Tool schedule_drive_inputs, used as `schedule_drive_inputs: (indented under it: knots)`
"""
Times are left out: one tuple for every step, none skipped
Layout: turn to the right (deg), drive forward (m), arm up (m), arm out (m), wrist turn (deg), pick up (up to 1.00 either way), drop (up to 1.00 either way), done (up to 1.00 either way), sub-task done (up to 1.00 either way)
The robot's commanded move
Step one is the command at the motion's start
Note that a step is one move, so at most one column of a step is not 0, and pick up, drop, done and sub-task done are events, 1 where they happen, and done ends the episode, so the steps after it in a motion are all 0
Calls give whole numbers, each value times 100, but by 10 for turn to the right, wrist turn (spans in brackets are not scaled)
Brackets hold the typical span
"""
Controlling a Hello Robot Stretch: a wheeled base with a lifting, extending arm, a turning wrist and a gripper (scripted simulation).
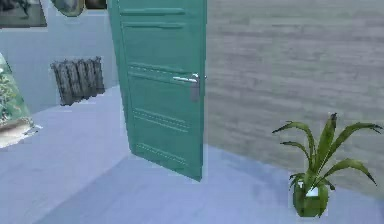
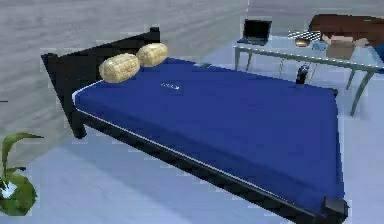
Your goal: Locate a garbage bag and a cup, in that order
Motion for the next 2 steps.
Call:
schedule_drive_inputs:
  knots:
    - [-330,0,0,0,0,0,0,0,0]
    - [0,100,0,0,0,0,0,0,0]
